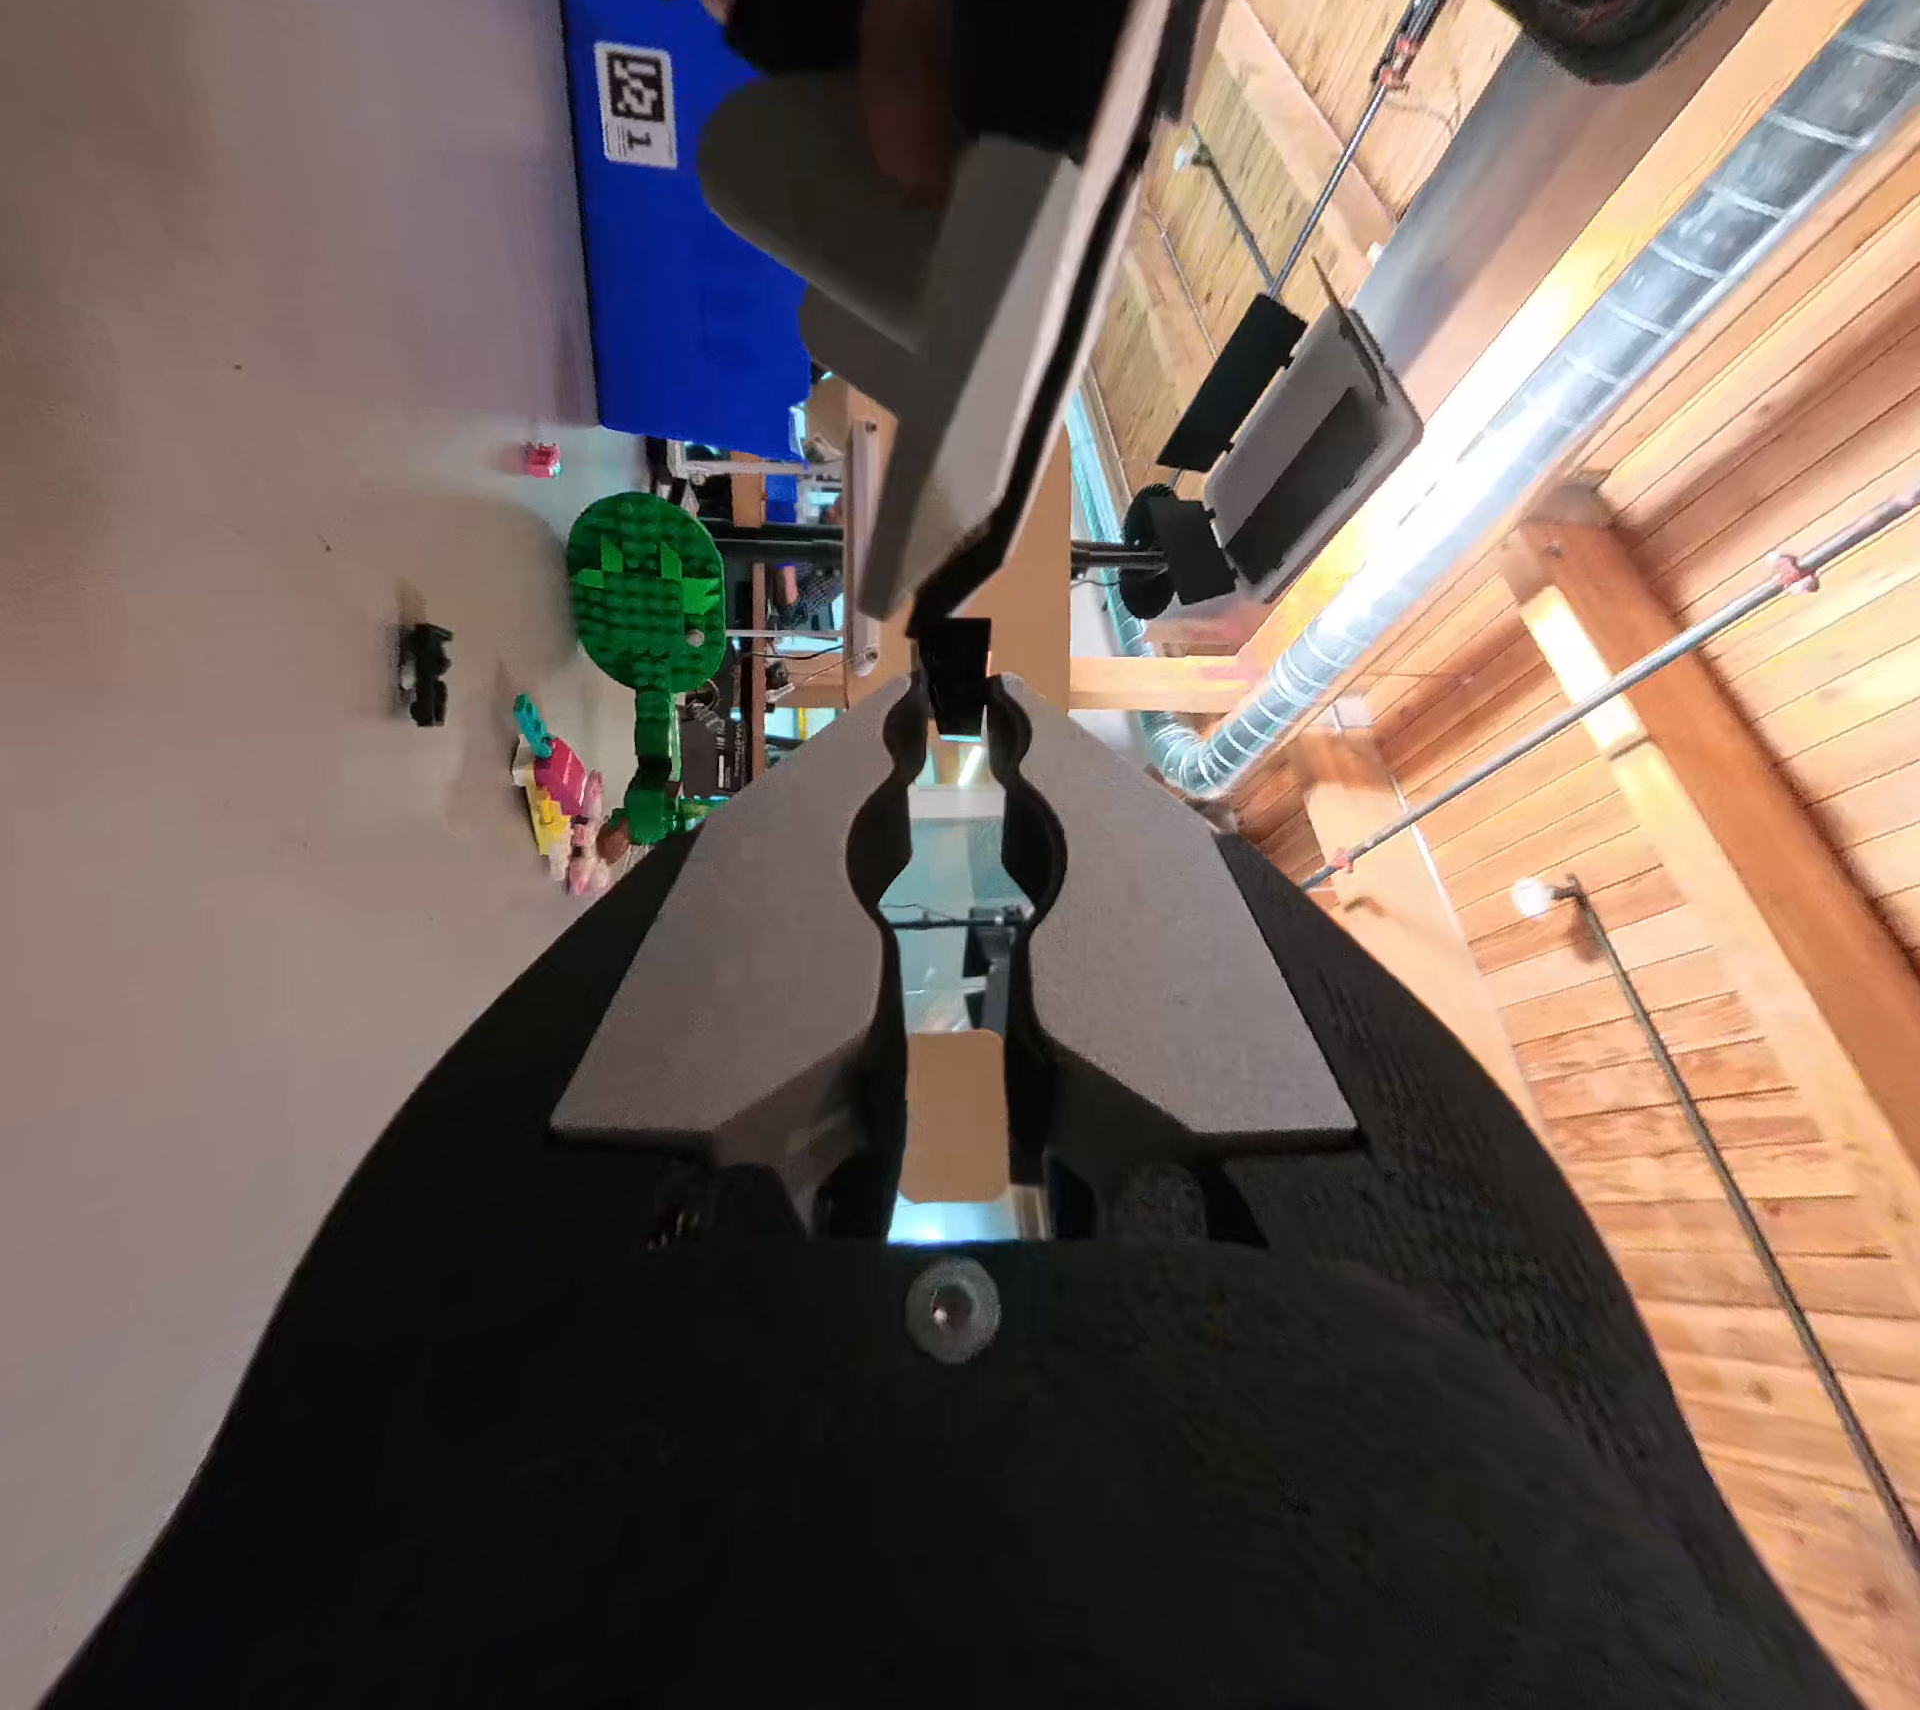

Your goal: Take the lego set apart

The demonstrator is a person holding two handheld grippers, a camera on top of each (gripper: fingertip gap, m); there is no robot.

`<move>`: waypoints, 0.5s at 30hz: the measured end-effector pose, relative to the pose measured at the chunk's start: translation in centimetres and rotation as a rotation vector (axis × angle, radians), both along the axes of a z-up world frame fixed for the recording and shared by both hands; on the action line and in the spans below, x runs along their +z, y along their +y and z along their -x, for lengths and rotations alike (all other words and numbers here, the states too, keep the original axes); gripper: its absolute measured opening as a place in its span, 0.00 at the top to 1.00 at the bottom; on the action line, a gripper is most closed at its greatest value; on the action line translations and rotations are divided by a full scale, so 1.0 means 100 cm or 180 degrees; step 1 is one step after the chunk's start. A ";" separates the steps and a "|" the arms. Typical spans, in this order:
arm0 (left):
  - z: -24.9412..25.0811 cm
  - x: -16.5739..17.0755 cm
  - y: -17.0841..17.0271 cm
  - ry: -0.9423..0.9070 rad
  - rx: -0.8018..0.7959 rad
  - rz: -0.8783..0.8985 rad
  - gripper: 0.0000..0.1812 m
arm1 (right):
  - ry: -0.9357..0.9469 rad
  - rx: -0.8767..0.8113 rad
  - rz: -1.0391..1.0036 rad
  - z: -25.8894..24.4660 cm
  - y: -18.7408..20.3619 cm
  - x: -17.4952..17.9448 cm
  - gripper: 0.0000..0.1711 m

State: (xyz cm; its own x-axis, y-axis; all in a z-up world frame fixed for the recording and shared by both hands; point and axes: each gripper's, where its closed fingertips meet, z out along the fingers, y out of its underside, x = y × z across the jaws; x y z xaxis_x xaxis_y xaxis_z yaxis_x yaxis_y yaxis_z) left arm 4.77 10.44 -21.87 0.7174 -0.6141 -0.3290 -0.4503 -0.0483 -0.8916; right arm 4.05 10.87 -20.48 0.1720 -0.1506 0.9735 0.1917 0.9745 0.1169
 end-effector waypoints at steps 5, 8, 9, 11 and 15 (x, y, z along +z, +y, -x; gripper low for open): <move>0.002 0.008 -0.001 -0.0229 -0.0048 0.0051 0.88 | -0.0056 0.0079 -0.0042 0.002 -0.010 -0.004 0.95; 0.019 -0.001 0.002 -0.0086 0.0172 0.0290 0.94 | -0.0082 0.0168 0.0169 0.004 -0.010 -0.008 0.83; 0.039 0.004 0.006 0.0035 0.0417 0.0168 0.96 | -0.0032 0.0177 0.0325 0.003 -0.007 -0.005 0.80; 0.104 0.028 0.015 0.0249 0.1133 -0.0108 0.98 | 0.0059 0.0094 0.0661 0.001 0.009 -0.003 0.81; 0.277 0.059 0.016 0.0512 0.2730 -0.0040 0.98 | 0.0101 -0.0181 0.1413 -0.001 0.052 -0.016 0.85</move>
State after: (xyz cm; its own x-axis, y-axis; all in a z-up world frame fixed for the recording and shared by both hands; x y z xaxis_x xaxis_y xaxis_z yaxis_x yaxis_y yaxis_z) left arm -22.92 12.05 -15.94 0.8747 0.1210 -0.4692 -0.3836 -0.4189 -0.8231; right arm 4.11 16.11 -22.04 0.2064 0.2704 0.9404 0.2432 0.9167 -0.3170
